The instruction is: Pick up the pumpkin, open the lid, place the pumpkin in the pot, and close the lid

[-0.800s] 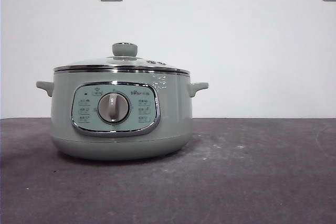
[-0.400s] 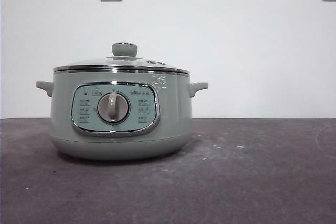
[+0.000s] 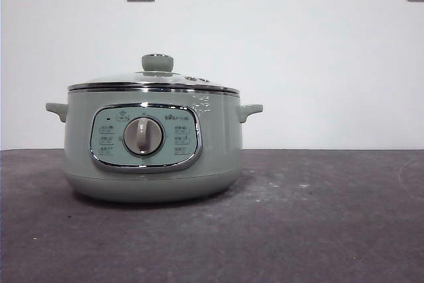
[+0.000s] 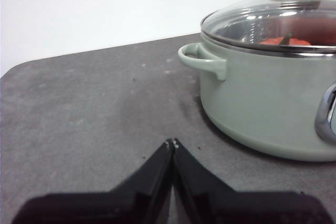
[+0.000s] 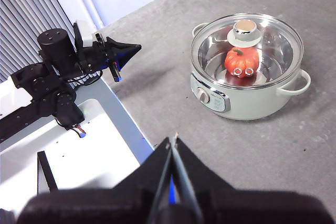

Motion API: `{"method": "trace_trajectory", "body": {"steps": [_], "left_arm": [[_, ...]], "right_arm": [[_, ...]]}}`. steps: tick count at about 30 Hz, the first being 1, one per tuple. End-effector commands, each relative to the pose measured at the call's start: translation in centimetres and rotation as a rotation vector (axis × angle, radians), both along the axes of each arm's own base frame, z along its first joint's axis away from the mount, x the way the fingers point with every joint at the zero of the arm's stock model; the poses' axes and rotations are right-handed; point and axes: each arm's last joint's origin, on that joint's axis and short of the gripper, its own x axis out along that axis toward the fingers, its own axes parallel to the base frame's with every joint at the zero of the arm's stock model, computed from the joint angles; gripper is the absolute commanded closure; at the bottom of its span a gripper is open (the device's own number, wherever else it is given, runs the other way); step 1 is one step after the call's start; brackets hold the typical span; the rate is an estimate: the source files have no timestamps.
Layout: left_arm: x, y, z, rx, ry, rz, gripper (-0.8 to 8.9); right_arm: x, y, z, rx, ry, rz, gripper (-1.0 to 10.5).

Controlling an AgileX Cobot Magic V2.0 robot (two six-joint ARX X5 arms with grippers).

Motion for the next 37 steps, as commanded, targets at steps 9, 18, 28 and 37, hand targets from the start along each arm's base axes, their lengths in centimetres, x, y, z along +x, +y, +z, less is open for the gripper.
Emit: {"method": "trace_trajectory", "body": {"steps": [9, 18, 28, 37], "left_arm": [[0.0, 0.1, -0.7, -0.008, 0.038, 0.019, 8.17], [0.0, 0.1, -0.7, -0.008, 0.038, 0.018, 8.17], [0.0, 0.1, -0.7, -0.008, 0.038, 0.018, 8.17], [0.0, 0.1, -0.7, -0.008, 0.038, 0.018, 8.17]], "right_arm": [[-0.1, -0.1, -0.1, -0.010, 0.004, 0.002, 9.5], [-0.1, -0.1, -0.1, -0.010, 0.004, 0.002, 9.5], [-0.1, -0.1, -0.1, -0.009, 0.005, 0.002, 9.5], [-1.0, -1.9, 0.5, 0.018, -0.174, -0.162, 9.5]]}}
